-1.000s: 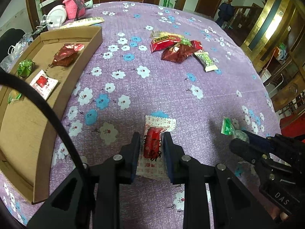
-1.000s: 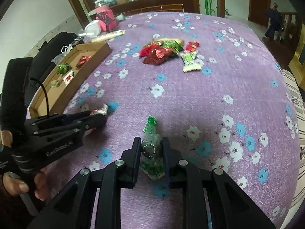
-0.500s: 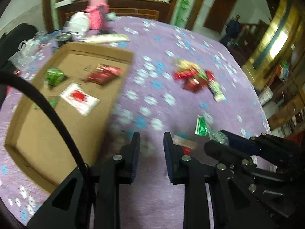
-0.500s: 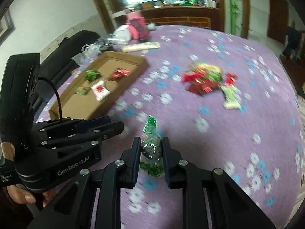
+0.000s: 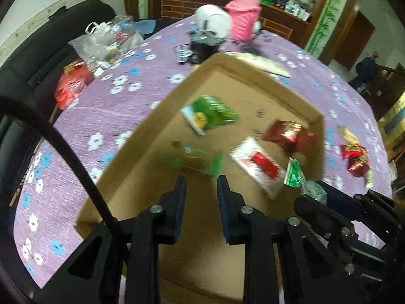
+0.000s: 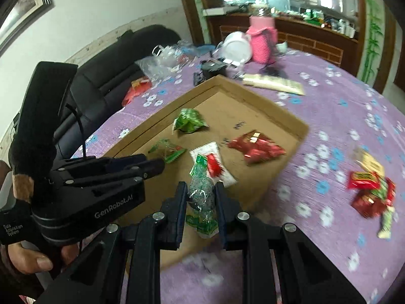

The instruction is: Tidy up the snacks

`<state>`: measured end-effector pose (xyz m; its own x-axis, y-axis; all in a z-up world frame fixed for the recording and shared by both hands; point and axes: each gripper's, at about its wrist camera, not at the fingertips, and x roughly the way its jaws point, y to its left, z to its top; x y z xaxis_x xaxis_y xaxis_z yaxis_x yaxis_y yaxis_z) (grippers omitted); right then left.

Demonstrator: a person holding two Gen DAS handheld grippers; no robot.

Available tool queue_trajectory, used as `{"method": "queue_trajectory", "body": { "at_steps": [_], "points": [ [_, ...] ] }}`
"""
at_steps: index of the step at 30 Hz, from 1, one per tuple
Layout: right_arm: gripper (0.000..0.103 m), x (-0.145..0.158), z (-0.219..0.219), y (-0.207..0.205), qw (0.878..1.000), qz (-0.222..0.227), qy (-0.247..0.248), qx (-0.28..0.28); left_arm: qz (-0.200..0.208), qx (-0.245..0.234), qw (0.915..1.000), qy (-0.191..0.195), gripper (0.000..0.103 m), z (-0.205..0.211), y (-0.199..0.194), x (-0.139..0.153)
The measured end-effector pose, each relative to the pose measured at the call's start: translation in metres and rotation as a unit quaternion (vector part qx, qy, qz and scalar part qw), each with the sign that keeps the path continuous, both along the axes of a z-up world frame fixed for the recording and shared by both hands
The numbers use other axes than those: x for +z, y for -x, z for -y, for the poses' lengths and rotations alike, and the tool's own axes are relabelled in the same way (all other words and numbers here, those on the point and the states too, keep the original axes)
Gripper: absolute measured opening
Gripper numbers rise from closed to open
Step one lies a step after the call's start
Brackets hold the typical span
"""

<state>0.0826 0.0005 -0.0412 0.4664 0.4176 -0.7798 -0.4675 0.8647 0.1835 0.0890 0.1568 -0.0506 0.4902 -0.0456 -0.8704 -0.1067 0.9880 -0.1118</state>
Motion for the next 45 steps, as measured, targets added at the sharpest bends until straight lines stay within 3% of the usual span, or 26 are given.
{"method": "queue_trajectory", "body": {
  "at_steps": [9,11,15,17,26,32,39,45],
  "points": [
    [0.021,-0.012,-0.025,-0.012,0.999,-0.013,0.027,0.014,-0.019,0.018,0.9991,-0.035,0.031,-0.011,-0.007,-0.011],
    [0.021,-0.016,-0.026,-0.015,0.999,-0.017,0.031,0.011,-0.022,0.019,0.9985,-0.047,0.039,-0.009,-0.008,-0.012],
    [0.024,-0.017,-0.024,-0.015,0.999,-0.022,0.029,0.009,-0.019,0.023,0.9979,-0.057,0.045,-0.009,-0.007,-0.011],
    [0.032,-0.016,-0.023,-0.014,0.999,-0.020,0.030,0.007,-0.018,0.026,0.9977,-0.061,0.051,-0.009,-0.007,-0.011],
    [0.037,-0.011,-0.010,-0.008,1.000,-0.019,0.024,-0.006,-0.002,0.021,0.9974,-0.068,0.069,0.000,-0.003,-0.004],
    [0.052,-0.005,0.008,0.001,1.000,-0.016,0.017,-0.019,0.020,0.020,0.9977,-0.061,0.071,0.010,0.005,0.007],
    [0.054,-0.004,0.044,0.025,0.999,-0.014,0.018,-0.029,0.044,-0.002,0.9981,-0.044,0.071,0.046,0.018,0.019],
    [0.056,-0.013,0.095,0.049,0.998,-0.024,0.022,-0.058,0.057,-0.050,0.9968,-0.023,0.071,0.103,0.037,0.021]
  ]
}}
